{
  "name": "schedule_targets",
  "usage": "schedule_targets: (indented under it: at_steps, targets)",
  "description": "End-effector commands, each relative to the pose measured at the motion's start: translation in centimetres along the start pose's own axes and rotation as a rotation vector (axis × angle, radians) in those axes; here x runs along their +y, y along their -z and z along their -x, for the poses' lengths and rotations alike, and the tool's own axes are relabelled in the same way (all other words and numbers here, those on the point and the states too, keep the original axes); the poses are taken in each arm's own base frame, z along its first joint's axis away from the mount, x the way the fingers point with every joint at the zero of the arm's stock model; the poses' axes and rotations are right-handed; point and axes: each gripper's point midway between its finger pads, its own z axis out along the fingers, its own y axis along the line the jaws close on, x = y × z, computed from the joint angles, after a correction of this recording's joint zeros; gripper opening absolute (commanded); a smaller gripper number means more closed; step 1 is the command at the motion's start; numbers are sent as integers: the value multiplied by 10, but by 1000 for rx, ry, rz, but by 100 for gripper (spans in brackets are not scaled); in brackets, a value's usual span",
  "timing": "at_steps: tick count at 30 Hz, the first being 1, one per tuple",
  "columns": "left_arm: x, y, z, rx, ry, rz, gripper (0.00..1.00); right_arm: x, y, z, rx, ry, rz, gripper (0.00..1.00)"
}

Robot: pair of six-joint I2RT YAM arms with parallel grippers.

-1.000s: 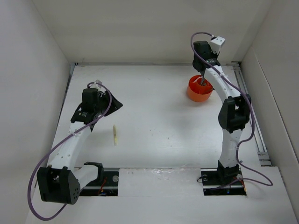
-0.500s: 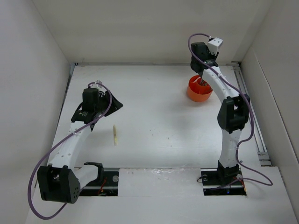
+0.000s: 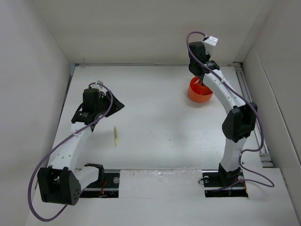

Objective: Sort the stationery into containers
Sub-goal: Place the pen in the storage box, then pick up the pen from the center of the board.

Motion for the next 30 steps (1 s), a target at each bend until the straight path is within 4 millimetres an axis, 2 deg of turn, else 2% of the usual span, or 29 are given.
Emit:
schedule_targets:
  at_steps: [1,3,4,5,7,8,9,10,11,12,14,15,16,18,19,21,22,23,24,25,26,28,29,30]
  targets:
    - [-30,8,25,-65,-10,-97,44,59,63,-6,98,-72,319,0]
    - [-35,8,25,-62,4,-119,44,74,78,-36,189,-84,404,0]
    - [-36,8,25,-61,17,-120,44,89,95,-43,232,-92,498,0]
    - [-36,8,25,-61,18,-120,43,98,110,-67,278,-69,539,0]
    - [-35,15,30,-93,24,-105,41,116,138,-87,338,-68,634,0]
    - [-34,17,30,-100,34,-96,39,128,159,-108,371,-40,677,0]
    - [-38,23,38,-124,31,-93,38,134,170,-115,378,-38,699,0]
    - [-37,28,46,-159,30,-73,38,141,180,-131,407,-11,721,0]
    - [-38,32,51,-176,31,-58,36,151,200,-145,430,20,762,0]
    - [-47,42,67,-219,25,-61,36,156,205,-160,449,45,769,0]
    - [-47,58,85,-286,31,-7,34,166,226,-185,505,76,822,5]
    - [-53,69,96,-328,29,-5,34,174,242,-197,515,98,854,8]
    - [-68,89,114,-392,44,-31,34,177,246,-213,534,125,855,12]
    - [-81,109,134,-473,60,-45,35,185,262,-232,567,150,900,23]
    - [-95,125,146,-512,64,-82,35,191,272,-248,589,178,918,26]
    - [-107,141,159,-557,79,-111,37,197,284,-263,608,199,945,37]
    - [-113,150,165,-582,90,-125,39,204,294,-269,608,207,968,39]
    - [-124,165,174,-616,84,-156,41,206,295,-283,622,227,964,41]
    - [-129,169,178,-625,91,-167,42,206,300,-294,639,246,971,45]
    - [-134,175,179,-628,87,-182,43,212,306,-296,636,246,987,48]
    - [-141,183,185,-646,83,-198,45,218,317,-307,645,267,1002,49]
    - [-147,189,185,-640,85,-221,47,226,330,-320,661,289,1023,53]
    - [-147,189,185,-640,85,-221,49,232,345,-320,659,310,1048,55]
    - [-149,194,180,-630,90,-234,50,234,344,-334,666,334,1033,55]
